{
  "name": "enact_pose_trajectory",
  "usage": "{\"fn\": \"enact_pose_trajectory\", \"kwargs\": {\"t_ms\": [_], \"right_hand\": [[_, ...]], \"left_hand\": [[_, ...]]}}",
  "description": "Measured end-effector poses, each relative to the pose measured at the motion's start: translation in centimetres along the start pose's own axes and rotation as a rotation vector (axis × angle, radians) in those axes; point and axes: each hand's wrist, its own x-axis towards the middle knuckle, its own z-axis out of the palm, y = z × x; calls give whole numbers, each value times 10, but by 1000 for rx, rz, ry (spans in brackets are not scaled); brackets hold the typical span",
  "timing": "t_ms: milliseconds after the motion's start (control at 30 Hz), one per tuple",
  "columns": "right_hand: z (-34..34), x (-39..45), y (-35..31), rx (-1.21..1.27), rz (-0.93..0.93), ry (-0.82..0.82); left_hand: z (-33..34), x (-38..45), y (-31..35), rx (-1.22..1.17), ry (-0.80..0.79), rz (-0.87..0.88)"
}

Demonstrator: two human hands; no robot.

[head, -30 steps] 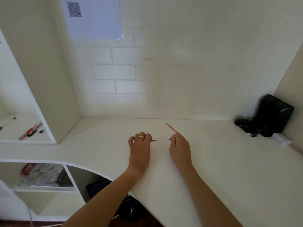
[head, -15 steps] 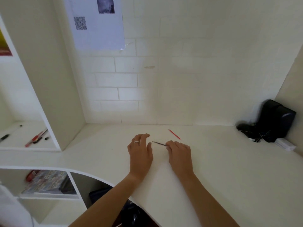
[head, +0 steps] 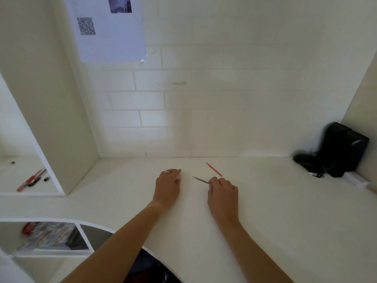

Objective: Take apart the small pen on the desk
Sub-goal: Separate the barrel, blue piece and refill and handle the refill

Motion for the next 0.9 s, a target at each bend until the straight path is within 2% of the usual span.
{"fn": "enact_pose_trajectory", "kwargs": {"t_ms": [167,333,500,633,900], "right_hand": [[0,0,0,-11,-5,-9],[0,0,0,-4,-12,-10],[0,0,0,30,-34,-11],[-2,-1,0,51,-77,-20],[-1,-3,2,63,-114,-46]], "left_hand": [[0,-3,1,-227,34,-110],[-9,-13,11,-236,25,-115],[-18,-26,23,-169,66,-43],[-14,-37,25,-341,63,-114],[-16,-43,22,-475,83,-125]]}}
